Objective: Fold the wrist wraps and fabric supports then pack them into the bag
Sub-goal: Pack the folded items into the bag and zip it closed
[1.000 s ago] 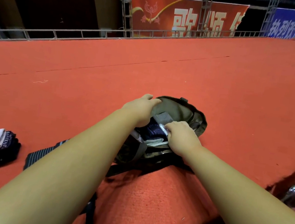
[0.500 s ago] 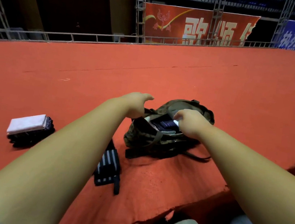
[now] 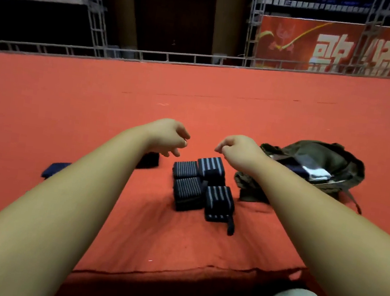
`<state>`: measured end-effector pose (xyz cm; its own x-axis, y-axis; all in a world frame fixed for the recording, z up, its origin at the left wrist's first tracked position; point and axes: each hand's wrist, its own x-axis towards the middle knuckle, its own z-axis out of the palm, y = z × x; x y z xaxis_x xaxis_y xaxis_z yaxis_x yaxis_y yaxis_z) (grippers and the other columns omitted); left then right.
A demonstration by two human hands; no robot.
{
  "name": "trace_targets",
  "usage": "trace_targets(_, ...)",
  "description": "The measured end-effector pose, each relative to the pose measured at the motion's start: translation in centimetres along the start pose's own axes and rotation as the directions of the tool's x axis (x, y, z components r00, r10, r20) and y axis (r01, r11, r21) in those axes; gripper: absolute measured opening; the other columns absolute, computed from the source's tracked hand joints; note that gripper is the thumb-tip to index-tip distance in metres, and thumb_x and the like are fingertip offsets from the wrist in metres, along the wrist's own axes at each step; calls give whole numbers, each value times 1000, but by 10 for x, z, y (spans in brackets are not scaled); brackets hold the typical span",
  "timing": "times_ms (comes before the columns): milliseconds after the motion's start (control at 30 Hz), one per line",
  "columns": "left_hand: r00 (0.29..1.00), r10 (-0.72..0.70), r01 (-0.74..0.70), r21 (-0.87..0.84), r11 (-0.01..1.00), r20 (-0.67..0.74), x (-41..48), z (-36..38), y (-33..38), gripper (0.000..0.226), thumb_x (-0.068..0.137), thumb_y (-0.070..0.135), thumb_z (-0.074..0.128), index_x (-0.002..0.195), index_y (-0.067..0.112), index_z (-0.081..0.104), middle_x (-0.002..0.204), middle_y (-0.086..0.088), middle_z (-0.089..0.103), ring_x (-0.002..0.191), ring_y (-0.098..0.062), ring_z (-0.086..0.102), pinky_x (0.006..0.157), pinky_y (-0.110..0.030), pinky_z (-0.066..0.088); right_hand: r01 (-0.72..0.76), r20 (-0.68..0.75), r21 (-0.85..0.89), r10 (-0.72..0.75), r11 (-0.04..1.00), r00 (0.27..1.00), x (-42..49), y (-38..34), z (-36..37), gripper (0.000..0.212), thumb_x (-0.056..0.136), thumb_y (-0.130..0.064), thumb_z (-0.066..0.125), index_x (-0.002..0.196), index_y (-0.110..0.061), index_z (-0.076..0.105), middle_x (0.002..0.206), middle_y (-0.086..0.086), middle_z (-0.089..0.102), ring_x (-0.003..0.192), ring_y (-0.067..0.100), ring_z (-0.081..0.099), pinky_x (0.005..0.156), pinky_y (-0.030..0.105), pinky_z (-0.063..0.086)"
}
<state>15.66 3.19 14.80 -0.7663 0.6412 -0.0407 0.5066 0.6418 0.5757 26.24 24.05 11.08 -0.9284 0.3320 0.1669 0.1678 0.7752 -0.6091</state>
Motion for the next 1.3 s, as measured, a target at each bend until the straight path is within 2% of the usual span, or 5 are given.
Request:
trace_targets(633,833,-468,443,-149,884,-296,-148,-77,-233,1,91,12,74,90,14,73,80,-9,74,73,-25,66,69,-33,51,127,359,291,-232,948,904,15,-160,219,22,99,-11,59,94,-17,79,100,-1,78,78,8,65,72,23,46)
trace_targets(867,700,-705,693,-130,709,-113,-173,-52,-266,45,77,40,94,94,16,60,96,-3,69,81,-21,64,74,-33,48,106,465,247,-214,963,859,5,-177,272,54,96,-61,67,103,-8,76,89,4,74,75,21,64,70,35,49)
trace_targets(1067,742,-670,628,-370,685,18,-176,-30,-296,48,71,39,98,110,22,76,101,4,81,93,-20,75,78,-32,53,179,542,222,-274,958,795,-7,-179,293,40,100,-51,70,114,-14,77,110,1,78,98,18,70,82,31,49)
trace_targets(1167,769,-634,593,-459,661,81,-178,-24,-308,66,55,43,102,113,23,79,105,5,83,105,-23,77,103,-42,57,137,575,305,-297,943,763,-7,-176,296,20,97,-37,77,115,-28,72,113,-8,76,104,14,72,97,33,54)
trace_targets(1300,832,-542,508,-560,654,122,-188,-18,-311,69,54,36,99,118,18,79,112,-1,82,112,-26,76,114,-51,50,104,684,278,-273,955,676,-9,-180,293,28,91,-27,80,116,-18,71,103,10,79,81,20,72,84,49,60)
